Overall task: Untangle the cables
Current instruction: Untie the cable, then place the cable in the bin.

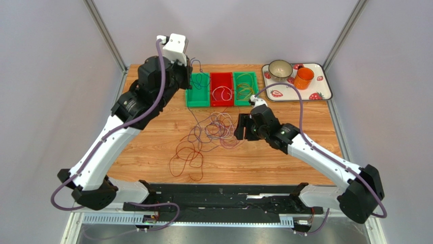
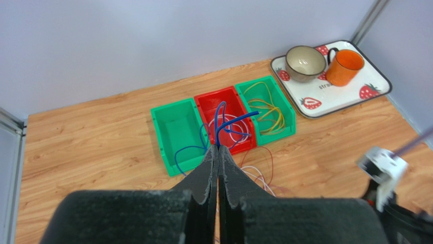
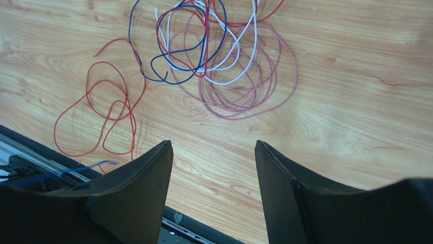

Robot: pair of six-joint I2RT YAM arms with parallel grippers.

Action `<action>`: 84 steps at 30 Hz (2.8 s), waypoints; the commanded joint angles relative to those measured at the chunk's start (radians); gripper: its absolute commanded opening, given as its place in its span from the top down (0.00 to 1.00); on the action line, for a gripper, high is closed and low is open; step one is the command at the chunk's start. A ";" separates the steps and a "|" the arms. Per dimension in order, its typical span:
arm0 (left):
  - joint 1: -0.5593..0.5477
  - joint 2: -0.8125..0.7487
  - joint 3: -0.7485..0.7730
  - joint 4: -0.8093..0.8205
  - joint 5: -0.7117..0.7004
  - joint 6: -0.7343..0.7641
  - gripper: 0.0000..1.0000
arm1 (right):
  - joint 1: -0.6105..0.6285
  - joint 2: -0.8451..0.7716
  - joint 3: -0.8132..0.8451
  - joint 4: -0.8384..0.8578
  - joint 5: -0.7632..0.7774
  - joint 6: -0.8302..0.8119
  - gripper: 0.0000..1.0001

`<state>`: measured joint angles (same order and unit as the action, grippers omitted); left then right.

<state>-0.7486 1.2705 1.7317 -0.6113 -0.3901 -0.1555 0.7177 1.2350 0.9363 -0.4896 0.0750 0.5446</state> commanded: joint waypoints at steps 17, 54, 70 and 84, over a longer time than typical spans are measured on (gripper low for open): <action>0.176 0.222 0.299 -0.060 0.262 -0.042 1.00 | 0.002 -0.261 -0.036 0.054 -0.109 -0.041 0.31; 0.176 -0.068 -0.052 -0.074 0.852 -0.148 1.00 | 0.002 0.072 0.516 0.186 -0.270 -0.253 0.67; 0.178 -0.200 -0.174 -0.299 0.427 -0.182 0.05 | 0.000 0.254 0.939 -0.010 -0.123 -0.331 1.00; 0.176 -0.571 -0.487 -0.510 0.171 -0.237 0.07 | -0.017 0.615 1.349 -0.044 0.140 -0.281 1.00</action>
<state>-0.5735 0.7731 1.3060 -1.0801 -0.1455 -0.3553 0.7136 1.7855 2.1731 -0.5289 0.1265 0.2371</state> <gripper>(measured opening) 0.936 0.013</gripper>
